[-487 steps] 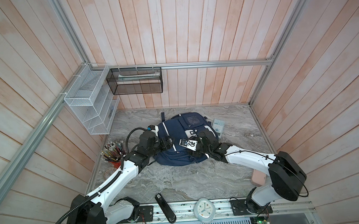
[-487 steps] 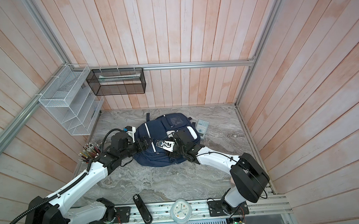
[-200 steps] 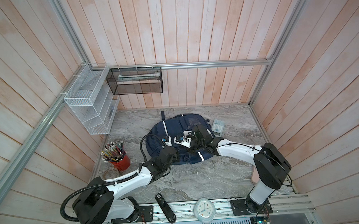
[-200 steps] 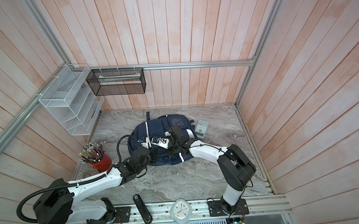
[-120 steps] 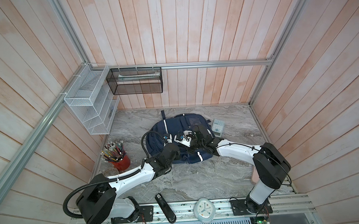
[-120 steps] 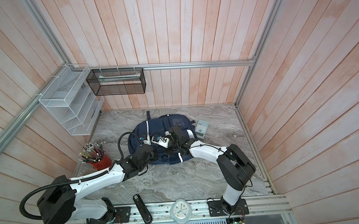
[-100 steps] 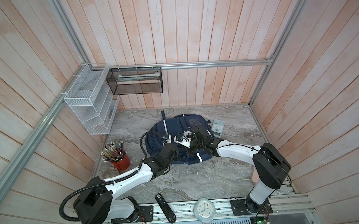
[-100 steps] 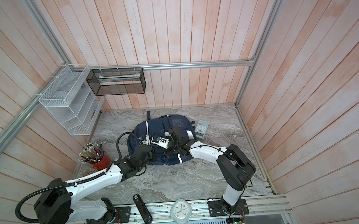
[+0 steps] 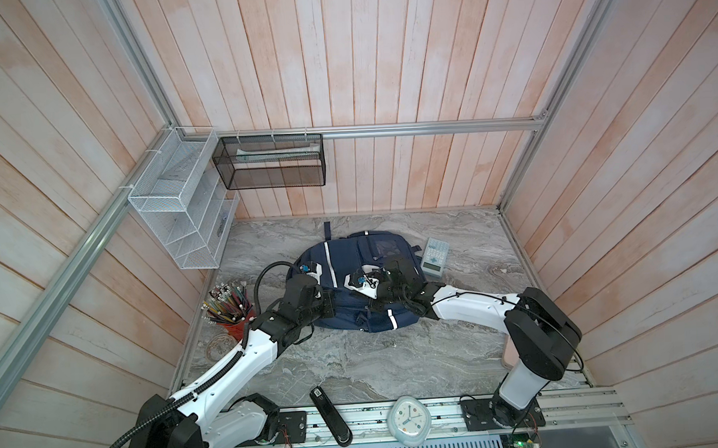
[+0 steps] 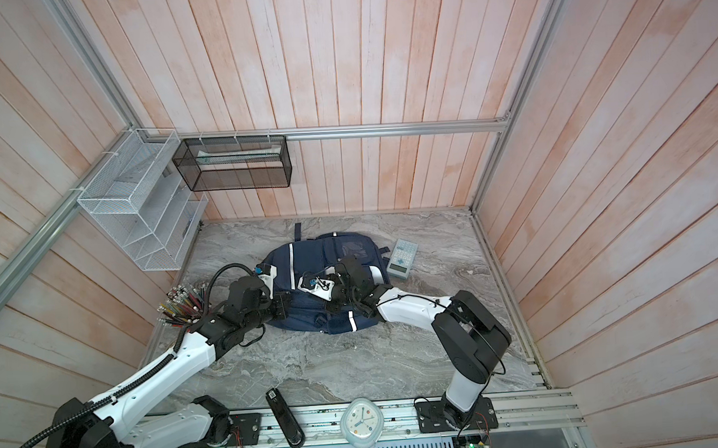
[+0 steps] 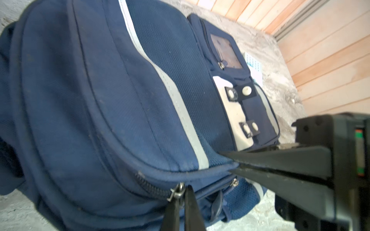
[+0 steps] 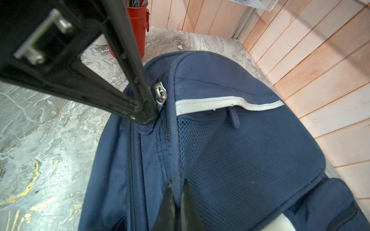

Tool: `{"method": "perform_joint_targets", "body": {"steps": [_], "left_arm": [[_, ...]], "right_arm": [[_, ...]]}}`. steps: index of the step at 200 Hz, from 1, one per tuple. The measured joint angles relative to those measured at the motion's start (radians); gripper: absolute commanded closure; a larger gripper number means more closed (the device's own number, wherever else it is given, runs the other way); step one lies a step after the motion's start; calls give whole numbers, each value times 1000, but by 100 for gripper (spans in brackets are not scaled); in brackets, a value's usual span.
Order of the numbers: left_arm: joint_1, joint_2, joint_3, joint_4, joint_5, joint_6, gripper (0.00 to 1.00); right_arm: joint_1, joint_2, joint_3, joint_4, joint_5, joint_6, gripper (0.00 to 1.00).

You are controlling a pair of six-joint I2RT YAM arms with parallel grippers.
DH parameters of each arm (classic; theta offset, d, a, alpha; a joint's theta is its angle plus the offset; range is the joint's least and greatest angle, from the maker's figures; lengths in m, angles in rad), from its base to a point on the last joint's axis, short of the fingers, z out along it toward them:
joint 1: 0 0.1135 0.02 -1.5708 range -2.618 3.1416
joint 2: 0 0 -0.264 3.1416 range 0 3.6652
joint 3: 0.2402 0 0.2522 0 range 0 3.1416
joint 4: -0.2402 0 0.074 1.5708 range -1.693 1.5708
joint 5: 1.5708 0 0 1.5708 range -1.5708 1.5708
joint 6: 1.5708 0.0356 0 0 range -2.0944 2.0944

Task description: Pack the student bag

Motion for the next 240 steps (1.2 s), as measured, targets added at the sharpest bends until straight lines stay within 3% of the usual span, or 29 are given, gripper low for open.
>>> {"method": "perform_joint_targets", "body": {"steps": [57, 85, 105, 128, 143, 162, 173, 240], "left_arm": [[74, -5, 49, -68, 114, 66, 100], [137, -16, 53, -77, 99, 59, 100], [130, -43, 45, -79, 112, 43, 100], [117, -74, -6, -40, 157, 13, 100], [99, -69, -39, -4, 166, -2, 80], [48, -54, -49, 29, 148, 3, 70], [17, -46, -49, 66, 127, 7, 59], [-96, 76, -62, 299, -10, 98, 56]], "right_arm": [[-11, 0, -29, 51, 29, 26, 100], [-52, -7, -120, 66, 114, 6, 100], [-83, -7, -129, 71, 177, -13, 100], [-104, -8, -98, 47, 160, -19, 100], [-103, -12, -95, 41, 136, -18, 100], [-90, -23, -95, 27, 106, -12, 100], [-82, -31, -95, 18, 90, -10, 100], [-71, -39, -71, -46, 57, -4, 100]]}}
